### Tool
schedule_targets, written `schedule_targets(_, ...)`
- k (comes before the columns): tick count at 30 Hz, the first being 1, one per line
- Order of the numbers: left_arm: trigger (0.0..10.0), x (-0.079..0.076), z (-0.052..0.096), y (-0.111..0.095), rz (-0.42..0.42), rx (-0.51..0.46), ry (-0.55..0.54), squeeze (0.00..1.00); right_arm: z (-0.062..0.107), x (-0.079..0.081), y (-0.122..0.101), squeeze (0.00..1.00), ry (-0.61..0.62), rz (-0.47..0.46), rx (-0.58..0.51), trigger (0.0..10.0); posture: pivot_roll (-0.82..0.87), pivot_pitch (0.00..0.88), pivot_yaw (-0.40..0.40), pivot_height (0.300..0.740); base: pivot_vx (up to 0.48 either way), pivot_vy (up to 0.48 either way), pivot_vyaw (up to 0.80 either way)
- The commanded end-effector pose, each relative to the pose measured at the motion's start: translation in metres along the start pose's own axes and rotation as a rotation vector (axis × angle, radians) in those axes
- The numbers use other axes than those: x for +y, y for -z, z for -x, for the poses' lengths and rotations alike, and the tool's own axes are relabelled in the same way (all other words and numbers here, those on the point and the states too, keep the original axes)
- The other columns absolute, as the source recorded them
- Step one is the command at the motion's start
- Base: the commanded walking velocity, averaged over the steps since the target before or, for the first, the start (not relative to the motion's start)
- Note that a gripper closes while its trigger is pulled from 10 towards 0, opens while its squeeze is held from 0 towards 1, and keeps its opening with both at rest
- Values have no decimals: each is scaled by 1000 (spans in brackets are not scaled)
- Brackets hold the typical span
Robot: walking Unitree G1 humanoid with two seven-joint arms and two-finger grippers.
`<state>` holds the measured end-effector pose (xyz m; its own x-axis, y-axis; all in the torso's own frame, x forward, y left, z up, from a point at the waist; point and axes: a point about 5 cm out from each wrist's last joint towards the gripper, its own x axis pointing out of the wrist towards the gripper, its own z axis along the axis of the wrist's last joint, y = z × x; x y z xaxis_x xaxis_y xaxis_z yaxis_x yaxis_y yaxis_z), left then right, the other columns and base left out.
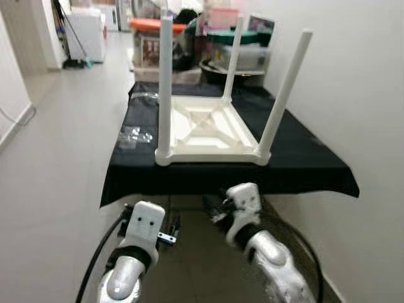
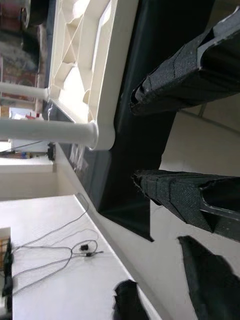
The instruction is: Building children table
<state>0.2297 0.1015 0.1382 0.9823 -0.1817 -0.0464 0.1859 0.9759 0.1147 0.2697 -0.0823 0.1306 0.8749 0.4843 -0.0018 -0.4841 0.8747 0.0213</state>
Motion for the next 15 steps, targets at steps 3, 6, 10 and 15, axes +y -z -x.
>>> schedule_targets(3, 10000, -5, 0, 9, 33, 42, -2, 0, 5, -10, 2, 0, 71, 14, -3, 10000, 144, 0, -99, 740, 0, 0, 0)
schedule_targets(6, 10000, -5, 2, 15, 52, 71, -9, 0, 5, -12, 2, 0, 86, 16, 0, 10000, 126, 0, -91, 740, 0, 0, 0)
schedule_targets(10, 10000, -5, 2, 20, 61, 87, -8, 0, 5, -10, 2, 0, 87, 10, 0, 10000, 111, 0, -69, 740, 0, 0, 0)
schedule_targets(15, 10000, -4, -1, 23, 84, 92, -1, 0, 5, -10, 5, 0, 99, -8, 8, 10000, 112, 0, -65, 740, 0, 0, 0)
